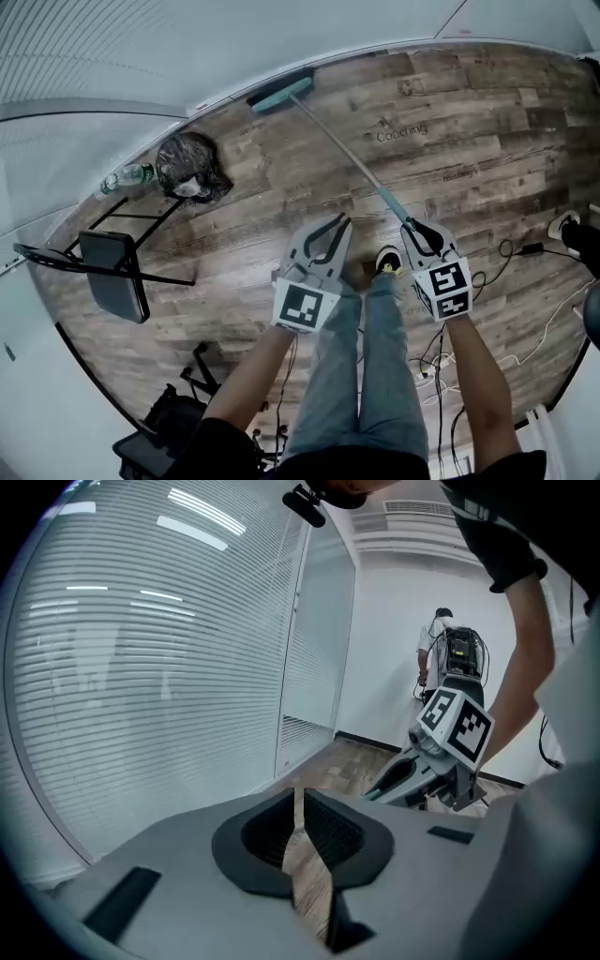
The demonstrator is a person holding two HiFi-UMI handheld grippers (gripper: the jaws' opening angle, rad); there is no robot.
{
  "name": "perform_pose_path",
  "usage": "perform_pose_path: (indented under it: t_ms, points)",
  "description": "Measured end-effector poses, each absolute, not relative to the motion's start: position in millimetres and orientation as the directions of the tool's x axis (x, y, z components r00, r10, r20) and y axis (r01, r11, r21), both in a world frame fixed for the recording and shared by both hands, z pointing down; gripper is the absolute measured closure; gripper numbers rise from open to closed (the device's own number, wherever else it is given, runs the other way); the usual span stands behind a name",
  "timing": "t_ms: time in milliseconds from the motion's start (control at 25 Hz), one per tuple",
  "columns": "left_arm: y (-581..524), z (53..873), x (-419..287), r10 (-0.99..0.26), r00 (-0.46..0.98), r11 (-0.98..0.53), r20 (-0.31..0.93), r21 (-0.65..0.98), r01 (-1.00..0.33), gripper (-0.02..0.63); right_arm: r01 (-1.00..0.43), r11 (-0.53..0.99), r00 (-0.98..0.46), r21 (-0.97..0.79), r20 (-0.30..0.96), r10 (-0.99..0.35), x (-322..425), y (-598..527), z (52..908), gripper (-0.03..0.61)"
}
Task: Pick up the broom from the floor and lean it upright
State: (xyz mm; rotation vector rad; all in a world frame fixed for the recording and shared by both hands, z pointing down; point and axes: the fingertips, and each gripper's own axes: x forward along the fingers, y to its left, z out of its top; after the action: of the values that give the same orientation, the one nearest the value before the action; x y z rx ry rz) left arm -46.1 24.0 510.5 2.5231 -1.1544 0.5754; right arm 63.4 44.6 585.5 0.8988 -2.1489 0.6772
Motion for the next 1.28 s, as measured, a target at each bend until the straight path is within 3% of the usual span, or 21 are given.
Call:
perform_pose_path:
  t_ms: [120,440,480,560,600,840,1280]
  points:
    - [14.4,487.9,-68.0,-0.662,0.589,-0.625,0.464,0.092,-0.775,0.591,-0.753,0.643,-0.519,-0.141,0.727,-0.449,39.7,15.8,544.0,0.532]
    - [-23.4,469.7,-124.2,-0.679,0.558,-0.610,0.477,0.058,-0.790,0.589,-0.722,0.689,-0.556,-0.063,0.645,-0.524,-23.4,-53.2,471.6,0.532]
    - [-31.9,470.4,-126.7,-0.680,0.553,-0.601,0.481,0.065,-0.796,0.566,-0.714,0.698,-0.562,-0.056,0.640,-0.523,-29.9,-63.4,463.4,0.534]
    - [-53.2,474.4,-126.4,-0.677,0.544,-0.590,0.496,0.077,-0.804,0.384,-0.693,0.720,-0.580,-0.042,0.625,-0.522,-40.8,-84.6,449.2,0.534]
    - [-67.1,475.8,-124.7,-0.677,0.539,-0.586,0.502,0.077,-0.807,0.374,-0.683,0.729,-0.593,-0.041,0.613,-0.521,-45.9,-95.7,443.1,0.534]
    - [-163.6,485.5,-112.2,-0.710,0.470,-0.539,0.524,0.026,-0.842,0.374,-0.603,0.796,-0.669,-0.063,0.583,-0.461,-74.7,-164.7,422.1,0.548]
    - [-286.9,481.1,-105.5,-0.740,0.442,-0.553,0.506,-0.084,-0.829,0.376,-0.426,0.903,-0.755,0.052,0.529,-0.387,-98.8,-253.5,385.0,0.548]
